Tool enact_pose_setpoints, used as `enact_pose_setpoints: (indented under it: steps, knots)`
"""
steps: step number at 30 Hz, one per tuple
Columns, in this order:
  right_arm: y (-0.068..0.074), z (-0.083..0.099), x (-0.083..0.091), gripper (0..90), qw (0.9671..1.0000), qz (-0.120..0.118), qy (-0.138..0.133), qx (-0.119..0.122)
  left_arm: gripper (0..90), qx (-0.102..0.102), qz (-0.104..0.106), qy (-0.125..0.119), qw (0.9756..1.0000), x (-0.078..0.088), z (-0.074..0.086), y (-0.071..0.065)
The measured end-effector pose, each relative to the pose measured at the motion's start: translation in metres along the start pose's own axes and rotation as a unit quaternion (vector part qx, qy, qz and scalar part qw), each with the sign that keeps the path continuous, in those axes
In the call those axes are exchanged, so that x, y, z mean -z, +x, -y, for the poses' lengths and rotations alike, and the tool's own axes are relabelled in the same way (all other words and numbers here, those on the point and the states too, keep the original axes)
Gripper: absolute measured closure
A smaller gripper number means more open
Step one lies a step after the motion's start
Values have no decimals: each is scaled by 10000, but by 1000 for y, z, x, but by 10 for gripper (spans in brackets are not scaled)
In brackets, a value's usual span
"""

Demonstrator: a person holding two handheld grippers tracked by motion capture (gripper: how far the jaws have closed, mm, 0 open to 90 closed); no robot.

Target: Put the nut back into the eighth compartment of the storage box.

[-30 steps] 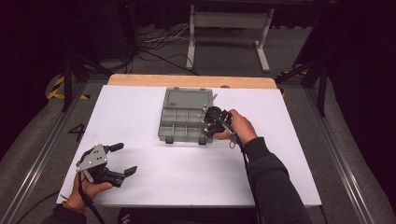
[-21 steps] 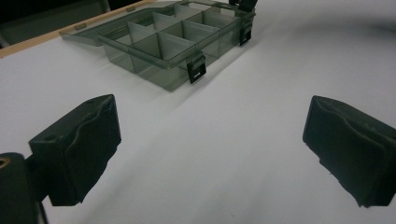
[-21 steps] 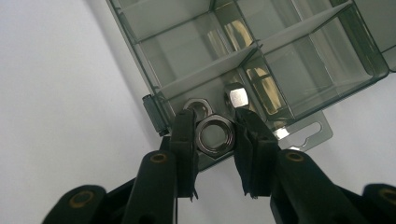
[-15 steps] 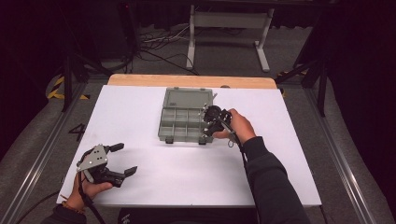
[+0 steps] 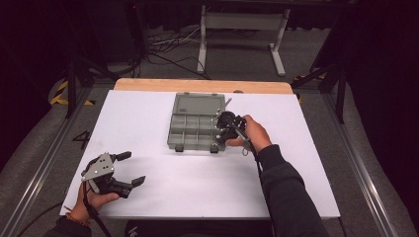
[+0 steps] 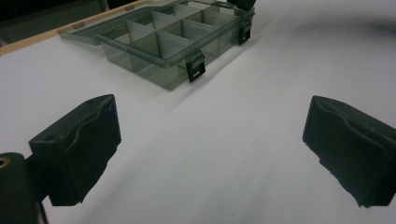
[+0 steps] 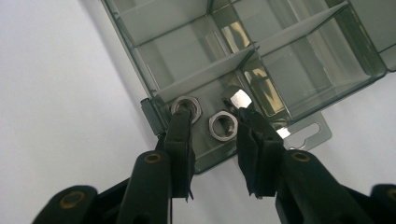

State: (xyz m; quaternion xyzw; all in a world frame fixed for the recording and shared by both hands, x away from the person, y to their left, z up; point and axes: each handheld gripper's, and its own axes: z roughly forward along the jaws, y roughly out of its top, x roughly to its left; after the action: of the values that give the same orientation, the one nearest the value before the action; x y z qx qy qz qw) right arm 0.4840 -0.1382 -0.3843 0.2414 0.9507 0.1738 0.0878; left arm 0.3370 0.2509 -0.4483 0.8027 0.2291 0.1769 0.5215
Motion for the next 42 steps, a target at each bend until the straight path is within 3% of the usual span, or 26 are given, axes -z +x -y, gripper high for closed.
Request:
enact_pose_setpoints:
  steps: [16,23,37,42]
  knots:
    - [2,12,25,551,9969,252,-743,-72,49,19,-10,9,10000,-1,0,0]
    - [2,18,30,497,9951,398,-906,-76,50,17,-7,17,10000,-1,0,0]
    - [12,30,48,381,9857,765,-1501,98,50,12,-15,14,10000,-1,0,-1]
    - [14,32,50,379,9844,797,-1560,136,50,9,-19,22,10000,-1,0,-1]
